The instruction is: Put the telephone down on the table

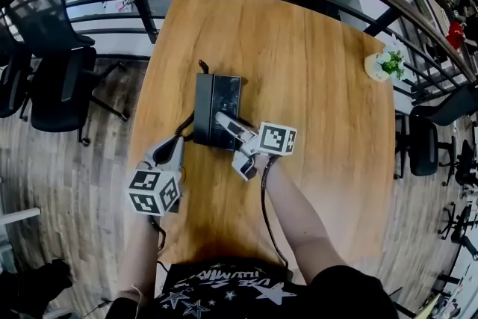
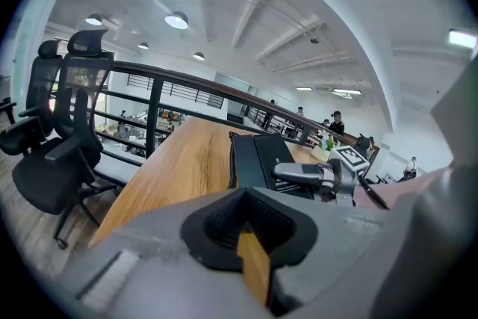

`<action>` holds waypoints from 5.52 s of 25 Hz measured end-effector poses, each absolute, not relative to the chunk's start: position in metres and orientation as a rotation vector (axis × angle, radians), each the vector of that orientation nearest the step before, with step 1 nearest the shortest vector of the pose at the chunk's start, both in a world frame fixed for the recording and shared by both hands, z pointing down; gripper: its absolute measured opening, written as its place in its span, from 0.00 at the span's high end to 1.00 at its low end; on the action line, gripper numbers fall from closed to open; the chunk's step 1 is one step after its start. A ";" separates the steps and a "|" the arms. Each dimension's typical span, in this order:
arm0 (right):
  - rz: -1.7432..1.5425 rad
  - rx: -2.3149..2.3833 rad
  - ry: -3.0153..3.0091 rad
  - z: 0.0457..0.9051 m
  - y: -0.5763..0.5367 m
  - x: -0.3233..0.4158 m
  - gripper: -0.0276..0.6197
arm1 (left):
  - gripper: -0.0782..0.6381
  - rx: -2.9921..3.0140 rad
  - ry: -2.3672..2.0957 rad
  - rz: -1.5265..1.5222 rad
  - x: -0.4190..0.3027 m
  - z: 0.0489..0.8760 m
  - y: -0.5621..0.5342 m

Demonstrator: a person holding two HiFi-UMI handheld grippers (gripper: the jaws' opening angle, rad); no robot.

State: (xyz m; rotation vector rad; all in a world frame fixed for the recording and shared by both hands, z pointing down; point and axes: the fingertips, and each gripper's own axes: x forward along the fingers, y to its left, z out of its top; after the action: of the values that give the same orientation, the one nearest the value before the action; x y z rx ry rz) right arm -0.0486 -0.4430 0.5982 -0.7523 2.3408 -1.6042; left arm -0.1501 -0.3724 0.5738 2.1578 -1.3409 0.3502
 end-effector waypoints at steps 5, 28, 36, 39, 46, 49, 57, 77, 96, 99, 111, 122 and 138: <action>-1.610 -0.830 2.350 0.603 -0.443 -0.045 0.70 | 0.89 2.156 -1.339 0.353 -0.152 0.574 -0.370; -1.598 -1.272 2.437 0.616 -0.446 -0.021 0.56 | 0.89 2.177 -1.335 0.336 -0.149 0.563 -0.362; -1.634 -1.308 2.415 0.623 -0.444 -0.015 0.53 | 0.89 2.183 -1.330 0.332 -0.148 0.560 -0.356; -1.654 -1.313 2.407 0.629 -0.444 -0.012 0.50 | 0.89 2.184 -1.328 0.331 -0.147 0.560 -0.355; -1.637 -1.351 2.443 0.627 -0.439 -0.006 0.50 | 0.89 2.198 -1.328 0.332 -0.140 0.553 -0.346; -1.644 -1.364 2.423 0.625 -0.433 -0.002 0.55 | 0.89 2.202 -1.338 0.332 -0.142 0.549 -0.339; -1.556 -1.390 2.422 0.599 -0.399 0.019 0.57 | 0.89 2.193 -1.367 0.321 -0.152 0.539 -0.306; -1.138 -1.378 2.796 0.532 -0.279 0.030 0.74 | 0.89 2.258 -1.376 0.328 -0.120 0.505 -0.201; -1.124 -1.421 2.774 0.547 -0.150 0.101 0.94 | 0.89 2.233 -1.379 0.373 -0.073 0.519 -0.084; -1.119 -1.406 2.769 0.551 -0.127 0.114 0.96 | 0.89 2.221 -1.392 0.366 -0.062 0.526 -0.061; -1.101 -1.251 2.863 0.562 -0.057 0.122 0.96 | 0.89 2.197 -1.410 0.388 -0.022 0.535 0.001; -1.109 -1.269 2.817 0.555 -0.033 0.135 0.96 | 0.89 2.196 -1.392 0.394 -0.017 0.538 0.021; -1.036 -1.313 2.826 0.524 0.047 0.097 0.96 | 0.89 2.229 -1.379 0.326 -0.051 0.515 0.083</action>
State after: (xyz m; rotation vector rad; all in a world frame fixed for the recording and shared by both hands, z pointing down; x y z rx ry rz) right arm 0.0966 0.0465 0.5239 -1.3132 2.8256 -1.0357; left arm -0.0511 0.0834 0.5154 2.2288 -1.3786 0.3265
